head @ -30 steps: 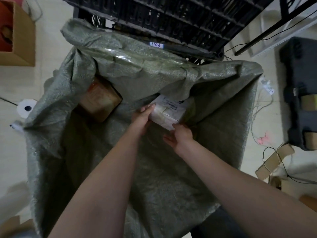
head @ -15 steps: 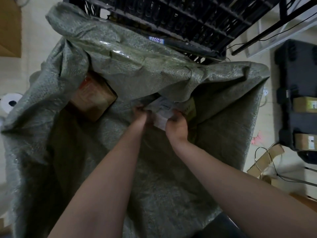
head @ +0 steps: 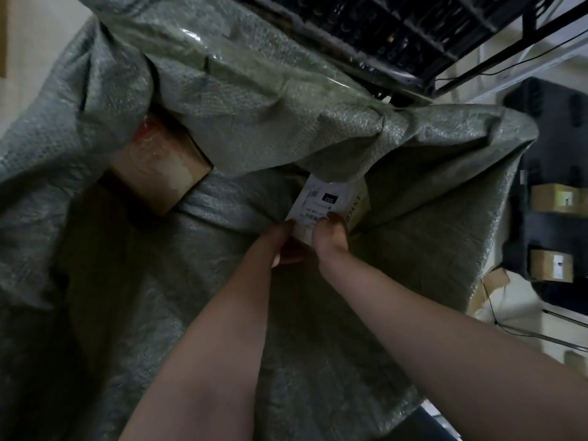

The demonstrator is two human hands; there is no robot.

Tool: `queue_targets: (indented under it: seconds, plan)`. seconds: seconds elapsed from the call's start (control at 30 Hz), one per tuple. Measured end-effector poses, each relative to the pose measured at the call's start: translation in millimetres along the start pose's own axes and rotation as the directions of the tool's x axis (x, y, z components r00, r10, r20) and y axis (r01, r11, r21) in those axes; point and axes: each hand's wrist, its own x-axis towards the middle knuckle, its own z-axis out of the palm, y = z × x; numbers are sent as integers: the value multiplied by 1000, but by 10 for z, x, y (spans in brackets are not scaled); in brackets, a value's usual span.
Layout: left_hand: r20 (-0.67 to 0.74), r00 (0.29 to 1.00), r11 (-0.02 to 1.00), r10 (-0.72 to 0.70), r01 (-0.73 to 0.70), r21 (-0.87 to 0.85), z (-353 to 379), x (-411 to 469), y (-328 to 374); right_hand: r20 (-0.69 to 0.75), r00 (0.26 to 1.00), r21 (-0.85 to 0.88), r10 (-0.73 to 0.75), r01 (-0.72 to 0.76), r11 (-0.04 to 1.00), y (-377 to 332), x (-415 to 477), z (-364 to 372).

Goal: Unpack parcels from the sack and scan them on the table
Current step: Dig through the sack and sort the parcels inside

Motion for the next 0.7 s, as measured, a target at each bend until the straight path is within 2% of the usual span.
queue_targets:
  seconds: [0.03,0.07,0.17,0.27,0.3,0.33,0.37,0.4,0.43,0.5,0.57,0.7]
  plan:
    - [19,1000,1000,-16,16,21,-54,32,-18,-45,998,-232,-38,27,972,-51,19,-26]
    - [42,999,998,-17,14,65,-101,50,-46,-76,996,-330,-37,10,944,-92,61,-14]
    - [100,995,992,-30,17,123,-212,111,-130,-113,993,-390,-30,-16,921,-93,221,36]
    - [76,996,991,-56,46,124,-205,180,-146,-95,992,-399,-83,39,916,-66,249,142]
    - [48,997,990,-52,45,136,-177,182,-133,-103,993,-347,-54,15,938,-52,276,159]
    - [22,999,985,-44,39,168,-152,187,-116,-102,994,-135,49,-63,989,-86,295,167]
    - [7,1000,980,-31,29,195,-130,186,-104,-15,969,269,245,-232,935,-154,365,133]
    - [-3,1000,975,-16,16,220,-111,167,-85,75,960,429,269,-274,861,-206,397,81]
    - [-5,1000,972,1,0,235,-108,126,-60,64,964,452,260,-260,853,-235,401,67]
    - [-9,999,968,43,-39,247,-153,-2,-3,14,963,305,269,-260,916,-289,408,21]
    - [-27,996,966,85,-76,247,-253,-176,53,51,956,301,290,-292,908,-283,367,6]
    - [-161,971,940,176,-117,320,-522,-563,181,97,981,243,170,-189,951,-239,153,-78]
